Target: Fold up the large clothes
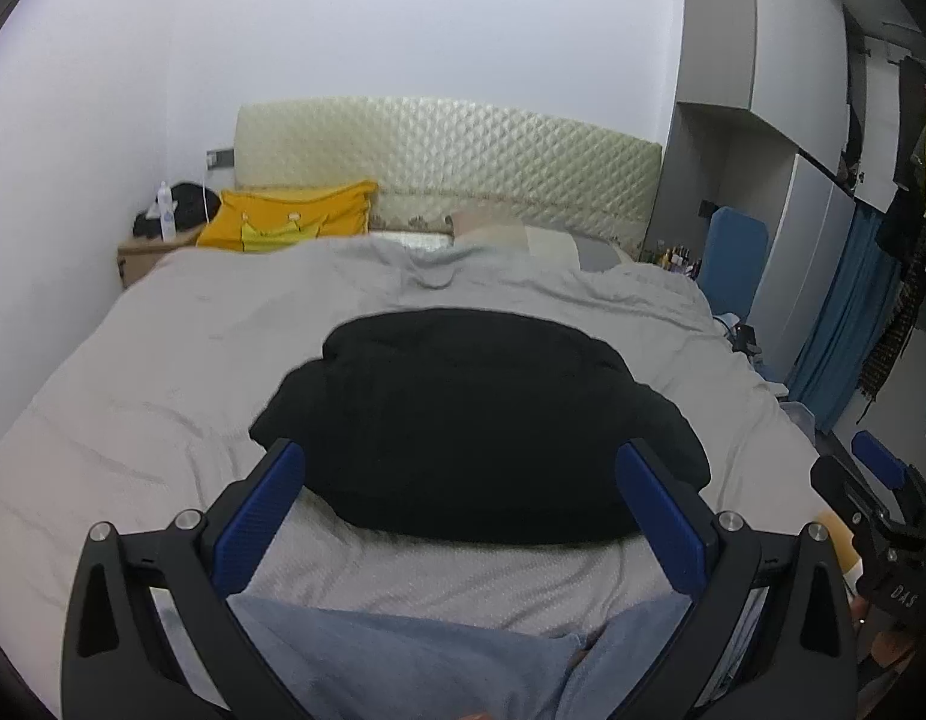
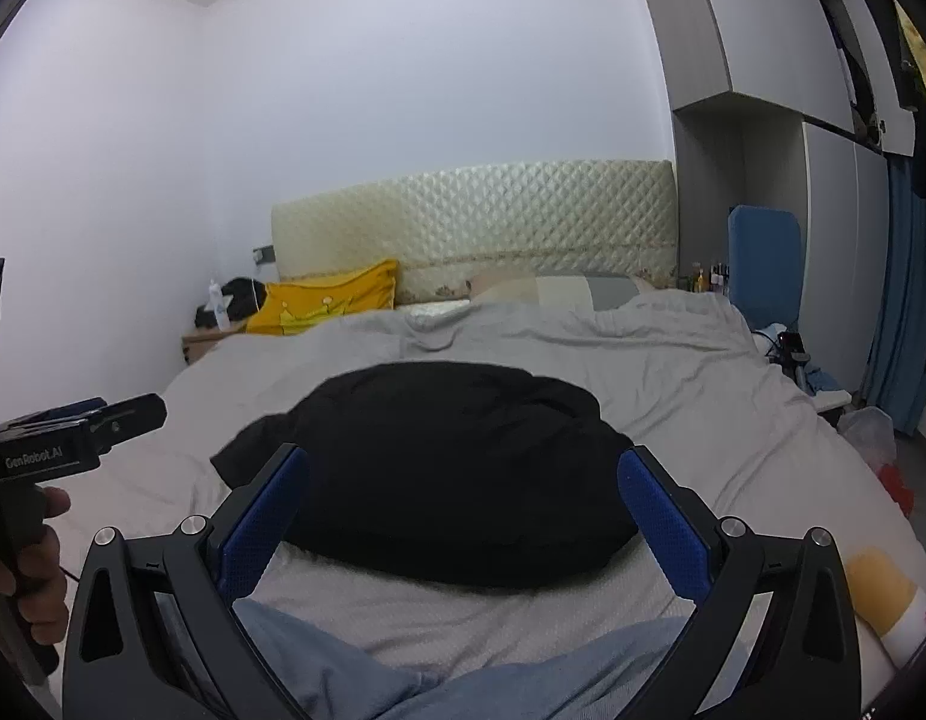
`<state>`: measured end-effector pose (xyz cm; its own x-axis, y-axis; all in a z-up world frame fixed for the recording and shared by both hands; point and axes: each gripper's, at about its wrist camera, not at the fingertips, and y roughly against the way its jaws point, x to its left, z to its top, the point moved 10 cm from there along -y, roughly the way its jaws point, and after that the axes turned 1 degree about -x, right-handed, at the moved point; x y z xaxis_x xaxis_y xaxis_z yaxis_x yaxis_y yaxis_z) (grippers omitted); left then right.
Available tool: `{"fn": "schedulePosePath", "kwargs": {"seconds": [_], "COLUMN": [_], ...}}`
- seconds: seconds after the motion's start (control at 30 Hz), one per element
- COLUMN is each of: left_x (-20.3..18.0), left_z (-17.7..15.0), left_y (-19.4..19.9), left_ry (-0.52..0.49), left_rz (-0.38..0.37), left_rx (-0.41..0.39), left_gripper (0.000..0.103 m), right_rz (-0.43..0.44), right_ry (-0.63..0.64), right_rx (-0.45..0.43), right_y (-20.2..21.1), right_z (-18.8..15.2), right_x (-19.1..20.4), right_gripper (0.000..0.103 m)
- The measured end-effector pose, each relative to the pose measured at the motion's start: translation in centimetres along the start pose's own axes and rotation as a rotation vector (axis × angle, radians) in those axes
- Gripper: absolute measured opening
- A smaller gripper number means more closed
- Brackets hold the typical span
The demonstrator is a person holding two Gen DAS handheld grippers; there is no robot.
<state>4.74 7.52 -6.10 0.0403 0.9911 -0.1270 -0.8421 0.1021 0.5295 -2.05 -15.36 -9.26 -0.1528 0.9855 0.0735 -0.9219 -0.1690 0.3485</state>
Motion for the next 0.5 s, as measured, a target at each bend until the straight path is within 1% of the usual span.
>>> {"fn": "schedulePosePath", "kwargs": {"seconds": [0.2, 0.5], "left_x": [0.2, 0.8], "left_z": [-0.7, -0.8], "left_y": [-1.0, -1.3], "left_ry": [-0.001, 0.006], "left_rz": [0.004, 0.017], "left_rx": [0.031, 0.042], "left_gripper": [0.103, 0.103], "right_rz": [-0.004, 0.003], "right_ry": [-0.006, -0.022], "right_rx": [0.031, 0.048], "right_y": [-1.0, -1.8], "right_z": [-0.8, -1.1], "right_x": [-0.4, -0.3], "right_gripper": [0.103, 0.103]}}
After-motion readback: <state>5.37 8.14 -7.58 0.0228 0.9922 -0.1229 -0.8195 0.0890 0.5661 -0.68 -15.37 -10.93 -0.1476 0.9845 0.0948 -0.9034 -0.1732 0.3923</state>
